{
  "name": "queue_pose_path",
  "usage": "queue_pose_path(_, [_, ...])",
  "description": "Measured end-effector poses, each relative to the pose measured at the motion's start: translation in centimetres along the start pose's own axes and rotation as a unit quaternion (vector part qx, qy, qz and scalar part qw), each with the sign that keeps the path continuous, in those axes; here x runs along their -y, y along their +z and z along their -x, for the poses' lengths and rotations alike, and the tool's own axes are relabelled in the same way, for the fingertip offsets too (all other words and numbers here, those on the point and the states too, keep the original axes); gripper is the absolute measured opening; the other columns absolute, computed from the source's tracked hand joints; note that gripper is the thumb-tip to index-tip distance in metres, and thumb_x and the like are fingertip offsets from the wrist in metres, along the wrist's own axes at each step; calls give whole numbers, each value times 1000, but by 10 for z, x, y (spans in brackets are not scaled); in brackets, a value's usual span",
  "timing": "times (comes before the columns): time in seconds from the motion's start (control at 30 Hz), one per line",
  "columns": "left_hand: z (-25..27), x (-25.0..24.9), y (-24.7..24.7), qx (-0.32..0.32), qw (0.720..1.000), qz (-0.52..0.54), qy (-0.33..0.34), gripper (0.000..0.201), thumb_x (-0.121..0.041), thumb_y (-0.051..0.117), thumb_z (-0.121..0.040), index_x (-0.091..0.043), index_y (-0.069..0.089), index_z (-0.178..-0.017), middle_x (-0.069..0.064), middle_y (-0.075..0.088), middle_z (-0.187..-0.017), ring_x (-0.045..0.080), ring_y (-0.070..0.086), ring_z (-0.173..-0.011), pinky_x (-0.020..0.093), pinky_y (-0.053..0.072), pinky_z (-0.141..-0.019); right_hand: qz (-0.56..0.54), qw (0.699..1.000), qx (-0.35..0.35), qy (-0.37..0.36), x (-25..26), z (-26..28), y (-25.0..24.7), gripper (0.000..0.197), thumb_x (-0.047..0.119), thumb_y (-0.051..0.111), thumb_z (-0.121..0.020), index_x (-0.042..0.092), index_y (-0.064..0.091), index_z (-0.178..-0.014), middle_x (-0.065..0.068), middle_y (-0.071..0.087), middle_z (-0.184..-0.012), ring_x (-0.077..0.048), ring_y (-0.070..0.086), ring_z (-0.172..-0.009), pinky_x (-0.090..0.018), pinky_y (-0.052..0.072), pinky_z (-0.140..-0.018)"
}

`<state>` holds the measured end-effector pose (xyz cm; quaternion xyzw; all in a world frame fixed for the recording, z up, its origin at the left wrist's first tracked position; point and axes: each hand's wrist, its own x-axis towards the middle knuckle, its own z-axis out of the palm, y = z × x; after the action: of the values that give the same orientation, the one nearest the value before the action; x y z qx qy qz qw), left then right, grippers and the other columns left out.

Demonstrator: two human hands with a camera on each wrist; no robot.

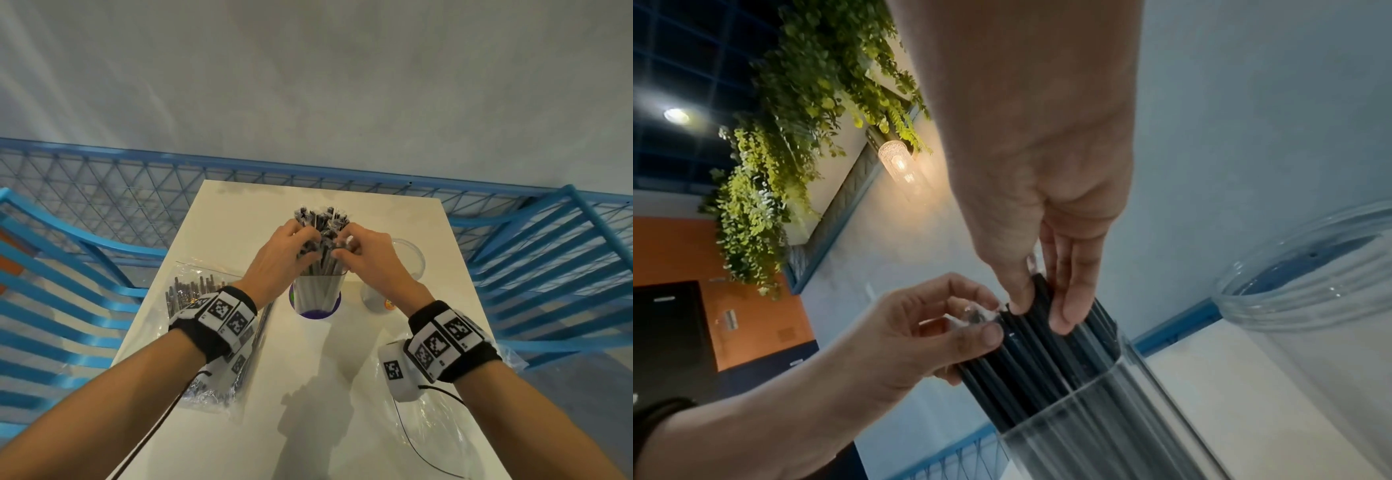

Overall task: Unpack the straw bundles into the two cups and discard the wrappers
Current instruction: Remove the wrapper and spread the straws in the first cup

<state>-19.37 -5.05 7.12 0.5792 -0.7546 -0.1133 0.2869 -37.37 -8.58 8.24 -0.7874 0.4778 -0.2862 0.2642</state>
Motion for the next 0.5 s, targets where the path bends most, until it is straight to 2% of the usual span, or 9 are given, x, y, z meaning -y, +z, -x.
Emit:
queue_pose_path(0.07, [-8, 5, -5, 5, 999, 22, 29, 17, -12, 69, -84, -11, 65, -101, 6, 58, -101, 24, 58, -90, 43, 53, -79, -12, 999, -29, -5, 2, -5, -3, 13, 21, 69, -87, 12, 60, -88, 0, 61, -66, -12, 60, -56, -20, 51, -59])
queue_pose_path(0.1, [-12, 7, -8, 12, 999, 21, 39, 18, -9, 69, -84, -11, 67, -101, 7, 61, -102, 24, 59, -91, 41, 53, -82, -14, 999, -33, -2, 3, -7, -5, 15, 23, 69, -86, 12, 60, -86, 0, 61, -65, -11, 60, -55, -20, 52, -58])
queue_pose_path(0.2, [-17, 8, -14, 38, 999, 20, 27, 30, -7, 66, -86, -13, 64, -115, 6, 67, -109, 13, 58, -92, 24, 48, -84, -32, 999, -10, 23, 3, -8, -4, 20, 23, 72, -83, 13, 55, -79, 0, 62, -65, -10, 62, -52, -16, 53, -54])
queue_pose_path(0.27, [-13, 9, -12, 41, 999, 21, 6, 35, -6, 64, -87, -12, 61, -122, 8, 69, -110, 13, 59, -91, 23, 48, -86, -50, 998, 3, 38, 0, -6, 4, 25, 18, 74, -82, 13, 50, -77, -5, 64, -69, -16, 64, -54, -17, 54, -53])
queue_pose_path(0.33, [-5, 12, -5, 21, 1000, 23, 3, 35, -7, 62, -89, -11, 61, -124, 11, 69, -114, 22, 64, -100, 31, 50, -91, -66, 996, 5, 55, -1, -4, 9, 22, 14, 73, -83, 7, 52, -83, -10, 66, -75, -17, 65, -57, -16, 55, -53])
queue_pose_path(0.4, [2, 16, 1, 9, 1000, 15, 12, 37, -8, 59, -92, -12, 59, -128, 11, 66, -122, 26, 62, -111, 32, 47, -97, -85, 994, 8, 67, 0, -3, 9, 23, 11, 72, -83, 3, 52, -92, -9, 67, -76, -12, 64, -55, -14, 54, -52])
queue_pose_path(0.5, [10, 19, 3, -10, 999, 1, 44, 48, -14, 56, -94, -15, 45, -141, 7, 52, -140, 22, 52, -126, 30, 42, -104, -77, 994, 31, 75, 1, -3, 2, 33, 7, 73, -81, 12, 48, -101, 2, 64, -68, -3, 62, -53, -12, 52, -55])
